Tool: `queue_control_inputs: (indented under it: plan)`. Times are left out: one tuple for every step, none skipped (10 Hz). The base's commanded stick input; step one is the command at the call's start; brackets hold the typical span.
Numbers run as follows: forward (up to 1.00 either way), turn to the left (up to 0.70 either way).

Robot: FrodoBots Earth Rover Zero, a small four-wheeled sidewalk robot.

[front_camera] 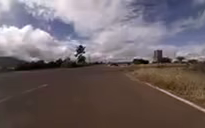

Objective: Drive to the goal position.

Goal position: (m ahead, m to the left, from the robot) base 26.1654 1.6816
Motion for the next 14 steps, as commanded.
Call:
queue_control_inputs:
  plan:
    - [0.7,0.0]
    - [0.7,0.0]
    - [0.7,0.0]
    - [0.7,0.0]
    - [0.7,0.0]
    - [0.7,0.0]
    - [0.7,0.0]
    - [0.7,0.0]
    - [0.7,0.0]
    - [0.7,0.0]
    - [0.7,0.0]
    - [0.7,0.0]
    - [0.7,0.0]
    - [0.7,0.0]
